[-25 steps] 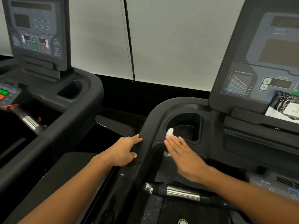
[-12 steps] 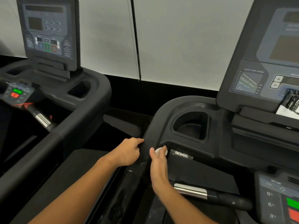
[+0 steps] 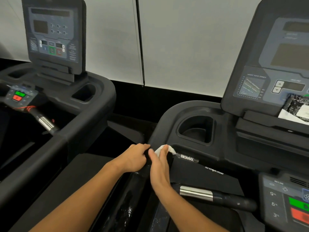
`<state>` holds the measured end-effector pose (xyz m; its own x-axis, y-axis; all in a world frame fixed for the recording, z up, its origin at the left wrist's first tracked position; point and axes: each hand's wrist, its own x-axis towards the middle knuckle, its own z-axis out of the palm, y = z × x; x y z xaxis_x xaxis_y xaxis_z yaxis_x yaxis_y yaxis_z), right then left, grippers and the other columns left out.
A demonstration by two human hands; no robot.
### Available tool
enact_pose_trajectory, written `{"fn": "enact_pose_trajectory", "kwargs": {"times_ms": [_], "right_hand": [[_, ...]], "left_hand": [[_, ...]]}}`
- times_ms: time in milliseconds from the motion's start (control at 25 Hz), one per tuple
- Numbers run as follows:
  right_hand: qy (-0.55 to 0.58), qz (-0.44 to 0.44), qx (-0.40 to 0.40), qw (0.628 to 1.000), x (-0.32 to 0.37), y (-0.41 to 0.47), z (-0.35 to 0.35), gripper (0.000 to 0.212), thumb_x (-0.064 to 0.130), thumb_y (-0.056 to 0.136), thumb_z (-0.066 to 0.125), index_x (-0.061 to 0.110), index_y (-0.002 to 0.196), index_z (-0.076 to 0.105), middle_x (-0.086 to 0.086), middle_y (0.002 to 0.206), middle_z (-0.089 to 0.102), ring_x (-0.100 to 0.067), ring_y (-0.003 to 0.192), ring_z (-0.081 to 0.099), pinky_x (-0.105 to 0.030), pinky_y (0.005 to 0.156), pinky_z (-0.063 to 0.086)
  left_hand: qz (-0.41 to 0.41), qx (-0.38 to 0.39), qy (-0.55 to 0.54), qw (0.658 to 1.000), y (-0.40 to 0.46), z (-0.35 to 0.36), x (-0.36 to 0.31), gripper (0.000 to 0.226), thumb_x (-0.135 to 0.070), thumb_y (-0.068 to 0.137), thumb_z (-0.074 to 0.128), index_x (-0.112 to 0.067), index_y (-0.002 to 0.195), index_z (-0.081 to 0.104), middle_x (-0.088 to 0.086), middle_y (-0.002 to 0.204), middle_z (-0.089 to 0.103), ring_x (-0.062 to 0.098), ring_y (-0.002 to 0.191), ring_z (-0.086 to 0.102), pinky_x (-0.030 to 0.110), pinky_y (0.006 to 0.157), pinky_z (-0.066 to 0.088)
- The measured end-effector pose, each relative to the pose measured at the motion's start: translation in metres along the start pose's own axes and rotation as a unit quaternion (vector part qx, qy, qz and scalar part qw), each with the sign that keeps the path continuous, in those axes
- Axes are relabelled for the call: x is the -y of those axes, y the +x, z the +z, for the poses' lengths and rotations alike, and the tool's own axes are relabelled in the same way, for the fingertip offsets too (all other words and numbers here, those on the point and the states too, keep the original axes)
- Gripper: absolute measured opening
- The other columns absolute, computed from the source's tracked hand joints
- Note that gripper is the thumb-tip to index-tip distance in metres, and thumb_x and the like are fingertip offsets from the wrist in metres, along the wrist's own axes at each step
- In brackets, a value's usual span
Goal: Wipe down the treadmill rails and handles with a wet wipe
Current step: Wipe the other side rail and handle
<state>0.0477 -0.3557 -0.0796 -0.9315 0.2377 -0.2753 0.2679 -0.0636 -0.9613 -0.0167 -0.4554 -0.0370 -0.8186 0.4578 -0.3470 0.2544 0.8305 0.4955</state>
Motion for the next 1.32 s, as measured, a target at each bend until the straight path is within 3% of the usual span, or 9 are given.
{"fn": "enact_pose_trajectory", "kwargs": {"times_ms": [120, 240, 320, 440, 560, 680, 760, 1040, 1320], "right_hand": [[0.004, 0.021, -0.034, 0.999, 0.020, 0.018, 0.002, 0.077, 0.043, 0.103, 0.041, 0.026, 0.158, -0.010, -0.001, 0.168, -0.002, -0.018, 0.154, 0.007, -0.045, 0.124, 0.013], [-0.102, -0.078, 0.076, 0.989, -0.008, -0.003, -0.009, 0.072, 0.056, 0.098, 0.035, 0.030, 0.159, 0.007, 0.005, 0.167, 0.007, -0.007, 0.153, 0.003, -0.042, 0.126, 0.009], [-0.291, -0.178, 0.176, 0.923, -0.011, 0.011, -0.042, 0.063, 0.048, 0.104, 0.031, 0.024, 0.159, 0.014, 0.009, 0.166, 0.005, 0.001, 0.150, -0.007, -0.034, 0.125, -0.004], [-0.493, -0.268, 0.202, 0.803, 0.017, 0.079, -0.072, 0.047, 0.021, 0.106, 0.035, 0.008, 0.152, 0.034, -0.011, 0.163, 0.020, -0.026, 0.152, 0.011, -0.040, 0.123, 0.005], [-0.544, -0.317, 0.244, 0.737, 0.033, 0.111, -0.082, 0.034, 0.012, 0.104, 0.033, 0.007, 0.131, 0.054, -0.010, 0.153, 0.035, -0.036, 0.142, 0.027, -0.051, 0.121, 0.017], [-0.527, -0.380, 0.316, 0.692, 0.033, 0.125, -0.090, 0.026, -0.008, 0.084, 0.036, 0.015, 0.087, 0.048, 0.001, 0.104, 0.051, -0.023, 0.106, 0.051, -0.042, 0.115, 0.026], [-0.557, -0.350, 0.308, 0.687, 0.043, 0.136, -0.094, 0.031, 0.000, 0.082, 0.034, 0.014, 0.103, 0.051, 0.009, 0.115, 0.056, -0.019, 0.122, 0.051, -0.025, 0.122, -0.002], [-0.611, -0.440, 0.330, 0.570, 0.010, 0.070, -0.040, 0.021, 0.023, 0.076, 0.050, 0.024, 0.096, 0.057, 0.006, 0.102, 0.056, -0.020, 0.104, 0.055, -0.041, 0.095, 0.037], [-0.573, -0.515, 0.403, 0.493, 0.005, 0.041, -0.047, 0.051, 0.037, 0.104, 0.029, 0.010, 0.146, 0.037, -0.006, 0.148, 0.044, -0.022, 0.142, 0.032, -0.052, 0.124, 0.006]], "left_hand": [[0.017, 0.011, -0.014, 1.000, -0.001, -0.002, -0.001, 0.052, -0.005, 0.092, 0.049, -0.015, 0.143, 0.046, 0.010, 0.116, 0.068, 0.020, 0.101, 0.066, 0.021, 0.077, 0.050], [0.040, -0.005, -0.017, 0.999, -0.010, 0.001, 0.003, 0.030, -0.013, 0.089, 0.061, -0.023, 0.118, 0.059, -0.004, 0.102, 0.068, 0.008, 0.088, 0.064, 0.032, 0.081, 0.056], [0.024, -0.005, -0.047, 0.999, -0.023, 0.006, 0.006, 0.031, -0.019, 0.085, 0.070, -0.027, 0.113, 0.058, -0.010, 0.100, 0.066, 0.005, 0.090, 0.063, 0.034, 0.085, 0.055], [-0.062, -0.049, -0.071, 0.994, -0.054, 0.020, 0.011, 0.053, -0.037, 0.079, 0.076, -0.028, 0.127, 0.054, -0.007, 0.120, 0.063, 0.010, 0.105, 0.062, 0.037, 0.095, 0.052], [-0.174, -0.040, -0.032, 0.983, -0.095, 0.047, 0.018, 0.081, -0.061, 0.067, 0.075, -0.028, 0.135, 0.046, -0.004, 0.128, 0.055, 0.020, 0.114, 0.057, 0.040, 0.097, 0.050], [-0.243, -0.001, -0.019, 0.970, -0.118, 0.069, 0.016, 0.086, -0.062, 0.071, 0.075, -0.022, 0.138, 0.039, 0.000, 0.124, 0.055, 0.022, 0.109, 0.059, 0.035, 0.091, 0.052], [-0.255, -0.012, -0.032, 0.966, -0.120, 0.072, 0.014, 0.075, -0.059, 0.073, 0.077, -0.021, 0.129, 0.045, 0.000, 0.116, 0.058, 0.020, 0.101, 0.061, 0.034, 0.087, 0.054], [-0.256, -0.008, -0.062, 0.965, -0.119, 0.064, 0.013, 0.073, -0.055, 0.067, 0.082, -0.026, 0.125, 0.050, -0.005, 0.110, 0.061, 0.013, 0.097, 0.062, 0.033, 0.088, 0.053], [-0.253, -0.038, -0.079, 0.963, -0.123, 0.068, 0.014, 0.052, -0.056, 0.059, 0.082, -0.041, 0.101, 0.056, -0.015, 0.086, 0.068, -0.002, 0.076, 0.064, 0.016, 0.064, 0.048]]}}
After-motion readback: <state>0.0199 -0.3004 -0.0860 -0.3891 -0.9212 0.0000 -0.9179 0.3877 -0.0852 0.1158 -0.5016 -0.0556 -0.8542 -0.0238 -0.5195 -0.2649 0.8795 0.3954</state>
